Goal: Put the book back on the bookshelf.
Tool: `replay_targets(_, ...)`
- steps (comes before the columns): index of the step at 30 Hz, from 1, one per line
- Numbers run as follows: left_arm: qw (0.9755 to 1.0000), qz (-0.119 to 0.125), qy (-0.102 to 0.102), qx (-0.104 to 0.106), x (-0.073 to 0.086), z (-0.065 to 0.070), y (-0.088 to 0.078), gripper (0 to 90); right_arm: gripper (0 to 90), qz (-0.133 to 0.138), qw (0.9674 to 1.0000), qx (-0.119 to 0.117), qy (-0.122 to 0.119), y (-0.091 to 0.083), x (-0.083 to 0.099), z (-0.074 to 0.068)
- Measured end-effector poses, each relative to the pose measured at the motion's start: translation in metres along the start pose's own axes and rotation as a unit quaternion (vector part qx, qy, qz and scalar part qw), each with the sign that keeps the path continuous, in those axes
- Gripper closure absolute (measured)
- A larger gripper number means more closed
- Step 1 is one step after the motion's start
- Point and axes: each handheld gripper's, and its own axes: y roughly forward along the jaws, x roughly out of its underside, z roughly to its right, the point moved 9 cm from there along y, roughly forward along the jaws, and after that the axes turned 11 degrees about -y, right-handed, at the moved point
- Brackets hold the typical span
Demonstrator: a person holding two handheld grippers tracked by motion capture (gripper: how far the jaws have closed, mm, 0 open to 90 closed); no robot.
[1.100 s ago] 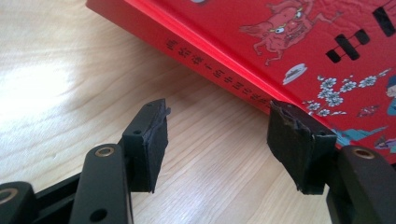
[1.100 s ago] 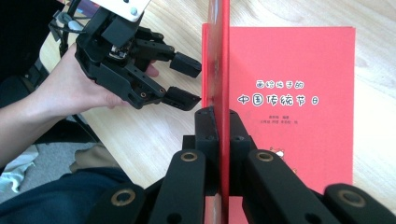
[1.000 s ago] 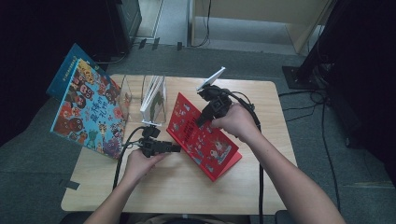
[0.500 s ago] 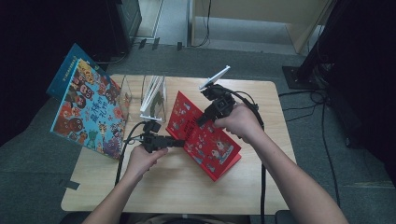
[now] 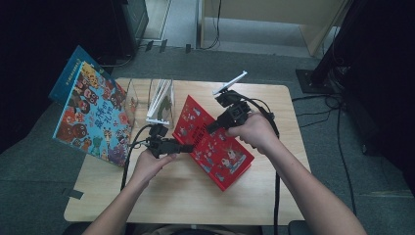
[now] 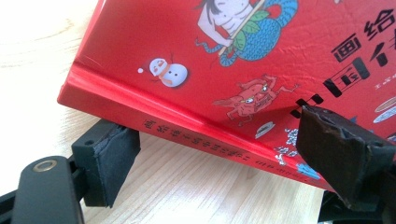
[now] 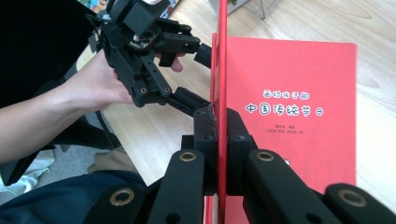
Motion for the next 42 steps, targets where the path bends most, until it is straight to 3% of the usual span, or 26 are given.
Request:
replay_targets(4,0.9995,-0.007,-0.024,0.021,-0.001,0.0,0.002,12.1,87.3,0.012,0.9999,-0.008,-0.004,0.002,0.004,0.001)
replay_targets(9,0.9995,-0.016,-0.016,0.022,0.0,0.001,0.001,11.9,86.3,0.025,0.9994,-0.021,-0.009,0.003,0.009,0.002)
replay_targets(14,0.9999,-0.009,0.011,0.01,-0.003,0.002,-0.005,13.1,85.8,0.053,0.9973,-0.041,-0.03,0.003,0.015,0.001)
replay_targets(17,0.9999,-0.001,0.012,0.009,-0.006,0.004,-0.009,14.6,86.2,0.075,0.9951,-0.048,-0.043,0.003,0.018,0.003)
replay_targets(20,0.9985,0.022,-0.004,0.05,-0.012,0.011,-0.017,18.5,88.5,0.102,0.9919,-0.053,-0.054,0.003,0.023,0.007)
replay_targets(22,0.9985,0.039,0.025,0.03,-0.017,0.014,-0.023,20.6,88.6,0.123,0.9888,-0.062,-0.059,0.004,0.025,0.009)
replay_targets(24,0.9987,0.031,0.031,0.026,-0.018,0.015,-0.025,22.2,88.6,0.142,0.985,-0.066,-0.073,0.006,0.028,0.011)
replay_targets(28,0.999,0.019,0.035,0.02,-0.017,0.013,-0.027,26.5,88.6,0.149,0.9822,-0.064,-0.095,0.011,0.035,0.013)
replay_targets(31,0.999,0.017,0.027,0.032,-0.017,0.013,-0.03,32.1,88.7,0.15,0.9804,-0.062,-0.112,0.014,0.038,0.015)
replay_targets(35,0.9984,0.023,0.04,0.031,-0.019,0.013,-0.037,39.9,88.6,0.154,0.9776,-0.064,-0.129,0.019,0.044,0.021)
replay_targets(42,0.9978,0.016,0.054,0.036,-0.022,0.013,-0.045,49.4,86.2,0.164,0.9747,-0.076,-0.132,0.023,0.045,0.028)
